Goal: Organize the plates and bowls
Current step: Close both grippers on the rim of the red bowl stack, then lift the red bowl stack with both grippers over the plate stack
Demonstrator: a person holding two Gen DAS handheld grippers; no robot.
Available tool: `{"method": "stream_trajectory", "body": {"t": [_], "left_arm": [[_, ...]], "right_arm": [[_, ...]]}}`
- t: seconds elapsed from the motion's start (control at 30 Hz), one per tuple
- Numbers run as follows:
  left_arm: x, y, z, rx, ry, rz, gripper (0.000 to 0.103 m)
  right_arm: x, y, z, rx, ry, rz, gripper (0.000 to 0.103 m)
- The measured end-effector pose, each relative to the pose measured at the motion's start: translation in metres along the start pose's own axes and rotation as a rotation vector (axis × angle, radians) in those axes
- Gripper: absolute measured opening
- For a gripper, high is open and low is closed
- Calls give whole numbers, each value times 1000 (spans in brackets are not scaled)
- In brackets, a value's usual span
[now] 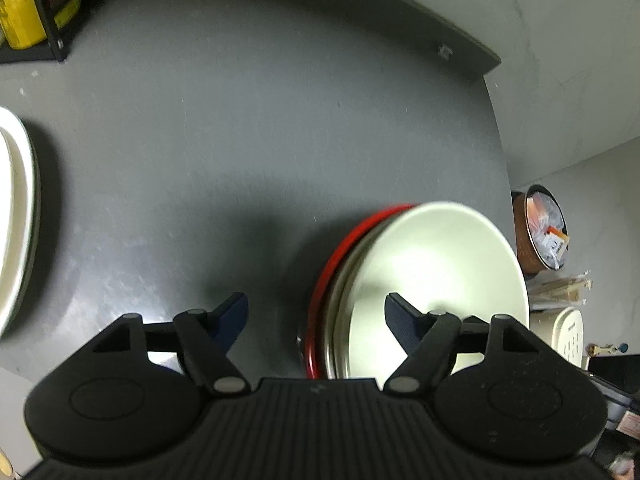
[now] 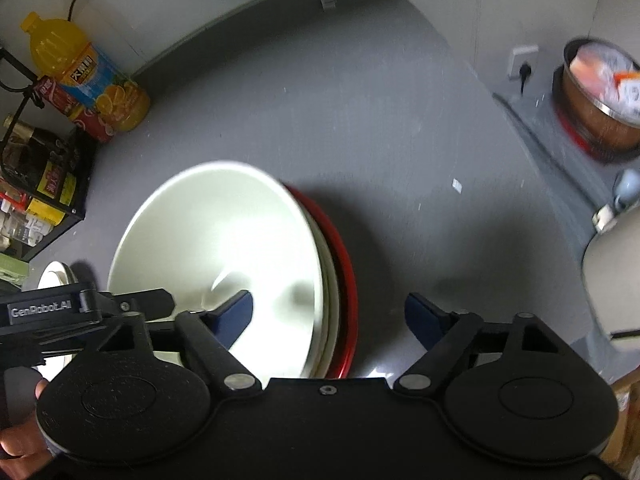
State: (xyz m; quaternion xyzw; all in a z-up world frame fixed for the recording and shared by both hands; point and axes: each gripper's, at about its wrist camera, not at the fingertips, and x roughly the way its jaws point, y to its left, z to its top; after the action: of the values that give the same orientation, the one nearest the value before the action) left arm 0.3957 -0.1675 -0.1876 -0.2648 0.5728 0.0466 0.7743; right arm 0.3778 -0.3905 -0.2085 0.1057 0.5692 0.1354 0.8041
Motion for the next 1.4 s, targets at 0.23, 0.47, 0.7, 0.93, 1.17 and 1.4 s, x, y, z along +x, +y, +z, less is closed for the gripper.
{"method": "stream_trajectory", "body": {"t": [0.23,0.47,0.7,0.93,1.17,1.4], "left_arm": [[15,-2,-10,0,57,-13,26],[4,6,-12,10,23,-15,24],[-11,31,-16,-22,2,-26,25],[-35,57,-15,-61,-38,-22,25],[-63,87,-9,-109,-94,-13,25],[-93,127,-5,-170,-146,3,25]], "right_arm": [[0,2,-13,-12,13,3,27],[-9,21,-20,-55,-18,-17,27],[-8,45,-26,-102,-24,0,27],[-9,72,-25,-124,-32,58,28],[-8,115,-25,-181,-43,104,28],[-3,161,-22,-242,-40,140,28]]}}
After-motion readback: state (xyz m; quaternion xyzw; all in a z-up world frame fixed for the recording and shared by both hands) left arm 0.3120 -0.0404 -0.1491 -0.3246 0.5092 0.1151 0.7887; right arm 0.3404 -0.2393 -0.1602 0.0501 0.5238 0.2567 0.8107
